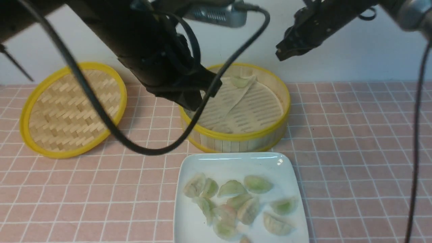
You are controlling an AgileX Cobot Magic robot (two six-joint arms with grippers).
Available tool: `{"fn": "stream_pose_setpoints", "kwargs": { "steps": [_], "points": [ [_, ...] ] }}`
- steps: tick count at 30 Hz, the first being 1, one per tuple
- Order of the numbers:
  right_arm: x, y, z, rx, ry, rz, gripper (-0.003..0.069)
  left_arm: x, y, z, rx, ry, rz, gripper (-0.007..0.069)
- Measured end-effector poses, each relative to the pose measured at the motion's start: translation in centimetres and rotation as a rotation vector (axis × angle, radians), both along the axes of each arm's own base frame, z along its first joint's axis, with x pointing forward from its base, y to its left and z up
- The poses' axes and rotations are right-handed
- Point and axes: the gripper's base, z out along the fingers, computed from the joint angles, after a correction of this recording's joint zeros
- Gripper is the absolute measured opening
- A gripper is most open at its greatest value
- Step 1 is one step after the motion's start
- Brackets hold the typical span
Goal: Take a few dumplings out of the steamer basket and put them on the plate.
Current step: Use the right arm to grab a dumpling from inside the steamer
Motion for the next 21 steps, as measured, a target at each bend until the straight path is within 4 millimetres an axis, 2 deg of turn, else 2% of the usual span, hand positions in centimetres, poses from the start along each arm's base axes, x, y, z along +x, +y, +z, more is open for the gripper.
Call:
{"fn": "stream_pose_setpoints", "kwargs": {
  "steps": [1, 2, 3, 10, 17, 21],
  "points": [
    [1.0, 0.6, -1.1, 0.004, -0.019, 0.007, 0.0015, -0.5, 0.3, 0.6, -0.008, -0.015, -0.001, -0.0006],
    [1.3, 0.8, -1.1, 0.010, -0.040, 0.011, 0.0022, -0.9, 0.5, 1.2, -0.014, -0.027, -0.001, -0.0006],
    [2.1, 1.3, -2.7, 0.012, -0.048, 0.016, 0.0038, -1.5, 0.8, 1.8, -0.022, -0.041, -0.002, -0.0006],
    [3.7, 2.5, -6.7, 0.026, -0.085, 0.036, 0.0176, -3.8, 2.1, 4.2, -0.054, -0.109, -0.003, -0.0006],
    [4.2, 4.6, -9.4, 0.045, -0.138, 0.069, 0.0333, -4.1, 2.3, 4.3, -0.055, -0.110, -0.003, -0.0006],
    [4.4, 5.5, -10.4, 0.034, -0.186, 0.093, 0.0356, -4.0, 2.2, 3.3, -0.039, -0.081, -0.003, -0.0006]
  ]
}}
